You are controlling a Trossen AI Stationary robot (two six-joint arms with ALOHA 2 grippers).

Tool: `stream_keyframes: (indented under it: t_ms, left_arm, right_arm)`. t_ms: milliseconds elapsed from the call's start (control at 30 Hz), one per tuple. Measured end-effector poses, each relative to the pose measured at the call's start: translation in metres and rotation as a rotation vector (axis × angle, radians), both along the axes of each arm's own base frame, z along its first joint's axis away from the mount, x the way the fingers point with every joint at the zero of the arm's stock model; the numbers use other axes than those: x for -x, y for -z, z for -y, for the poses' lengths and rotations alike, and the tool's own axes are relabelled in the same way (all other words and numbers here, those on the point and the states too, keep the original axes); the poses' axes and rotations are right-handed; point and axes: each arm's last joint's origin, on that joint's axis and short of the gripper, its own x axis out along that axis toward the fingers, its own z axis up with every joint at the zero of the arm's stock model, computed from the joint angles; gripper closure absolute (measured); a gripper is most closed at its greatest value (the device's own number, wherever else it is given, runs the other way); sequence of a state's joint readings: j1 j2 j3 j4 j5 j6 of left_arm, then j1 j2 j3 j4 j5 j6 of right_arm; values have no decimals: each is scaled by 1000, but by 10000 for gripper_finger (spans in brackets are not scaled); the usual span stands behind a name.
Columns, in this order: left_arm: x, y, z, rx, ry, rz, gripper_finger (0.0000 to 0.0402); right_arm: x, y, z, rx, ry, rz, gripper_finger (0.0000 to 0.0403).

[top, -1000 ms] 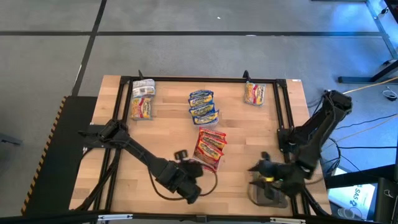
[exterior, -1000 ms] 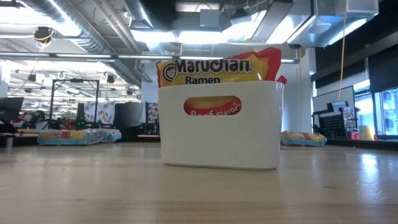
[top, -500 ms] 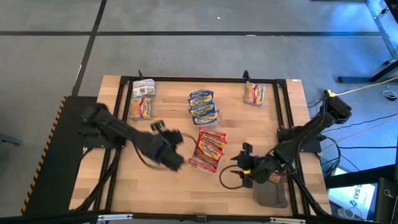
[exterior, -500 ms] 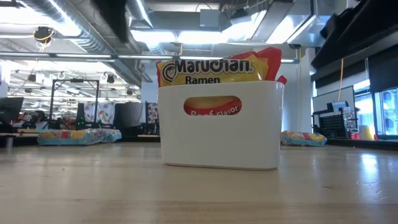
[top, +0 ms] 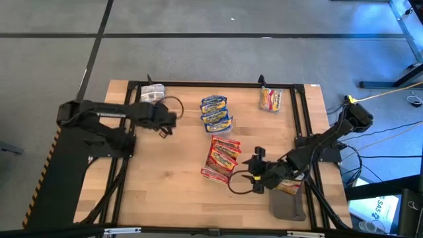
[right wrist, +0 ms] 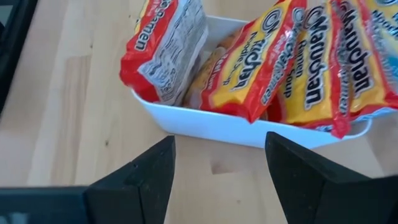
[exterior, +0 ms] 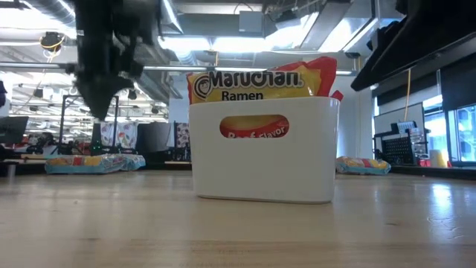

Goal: Sort Maruchan noodles
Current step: Move the light blue noodle pack to the bottom of the table

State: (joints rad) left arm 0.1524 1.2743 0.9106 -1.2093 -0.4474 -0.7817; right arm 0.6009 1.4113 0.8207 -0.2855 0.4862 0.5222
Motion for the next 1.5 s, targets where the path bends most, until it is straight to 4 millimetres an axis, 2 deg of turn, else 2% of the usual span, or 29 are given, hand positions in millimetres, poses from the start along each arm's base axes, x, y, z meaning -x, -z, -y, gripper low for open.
stream_keyframes:
  t_ms: [233,367,533,667,800,967,1233,1500]
  left_arm:
    - [23,31,-51,34,-141,-184,297]
    - [23,44,-70,57,-177,-218,297]
    - [19,64,-82,99,-179,-309,298]
    - [12,74,-76,177,-156,-333,298]
    - [3,76,-61,218,-130,-300,298]
    - [-9,76,-28,304,-88,-264,299]
    - [-28,71,43,419,-4,-193,299]
    - [-48,59,119,483,105,43,299]
  right_arm:
    - [-1,1,0,14,42,24,178]
    - [-4,5,-1,22,55,31,178]
    - [-8,12,-4,23,52,22,178]
    - [-9,17,-7,0,23,-17,178]
    - [-9,18,-7,-10,6,-28,178]
    - [-8,18,-9,-41,-29,-53,178]
    - [-8,19,-10,-85,-70,-84,178]
    - [-7,19,-12,-136,-80,-105,178]
